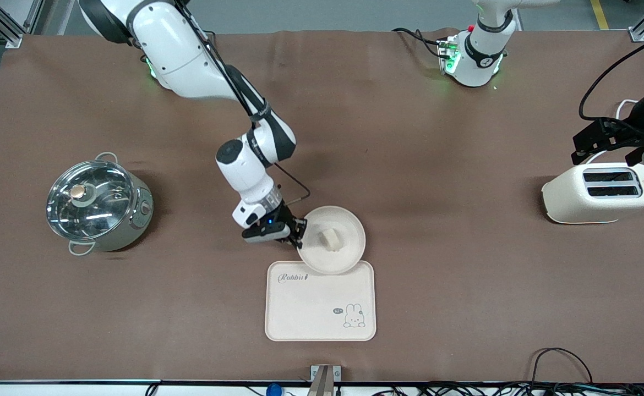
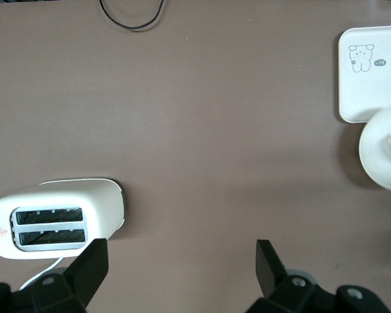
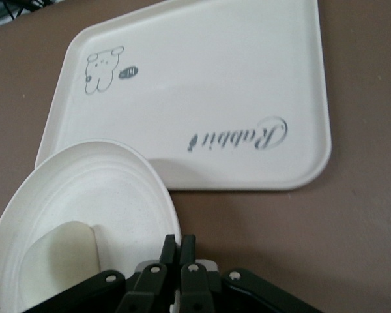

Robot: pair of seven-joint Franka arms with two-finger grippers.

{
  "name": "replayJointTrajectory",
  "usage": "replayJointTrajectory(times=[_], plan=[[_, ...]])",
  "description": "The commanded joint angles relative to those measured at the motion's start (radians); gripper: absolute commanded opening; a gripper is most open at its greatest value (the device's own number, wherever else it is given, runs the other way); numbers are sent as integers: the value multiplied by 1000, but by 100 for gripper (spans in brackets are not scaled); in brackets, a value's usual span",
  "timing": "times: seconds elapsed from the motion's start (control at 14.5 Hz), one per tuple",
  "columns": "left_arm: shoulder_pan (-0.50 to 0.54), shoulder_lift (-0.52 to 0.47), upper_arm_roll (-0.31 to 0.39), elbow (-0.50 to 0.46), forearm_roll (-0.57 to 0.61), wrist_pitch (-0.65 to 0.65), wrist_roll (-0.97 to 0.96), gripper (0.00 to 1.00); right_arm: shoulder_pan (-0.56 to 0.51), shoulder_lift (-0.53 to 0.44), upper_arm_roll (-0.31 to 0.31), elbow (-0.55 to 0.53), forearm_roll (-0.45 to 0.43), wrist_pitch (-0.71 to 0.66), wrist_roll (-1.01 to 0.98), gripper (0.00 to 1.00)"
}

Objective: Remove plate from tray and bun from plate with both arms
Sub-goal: 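Lift the plate with bun off the tray and set it down beyond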

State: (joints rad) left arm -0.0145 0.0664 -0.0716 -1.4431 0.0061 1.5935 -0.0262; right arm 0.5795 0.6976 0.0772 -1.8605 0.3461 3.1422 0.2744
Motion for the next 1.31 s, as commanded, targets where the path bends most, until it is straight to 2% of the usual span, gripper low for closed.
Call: replayJointTrajectory(times=[0.0,0.21,0.69,0.96,1.24], plan=[[1,-11,-2,3,15,-12,14,100,-4,-184,19,-233,13,5,8,0],[-1,-11,-2,1,15,-21,12,100,5,-175,24,-255,13,42,8,0],[1,-11,-2,1,15,-29,14,100,20,-93,24,-189,13,59,12,0],[-1,-11,-2,1,15,-36,12,100,22,-69,22,-189,10,61,2,1],[-2,-11,-2,1,15,-53,6,100,22,-70,22,-189,11,59,14,25]])
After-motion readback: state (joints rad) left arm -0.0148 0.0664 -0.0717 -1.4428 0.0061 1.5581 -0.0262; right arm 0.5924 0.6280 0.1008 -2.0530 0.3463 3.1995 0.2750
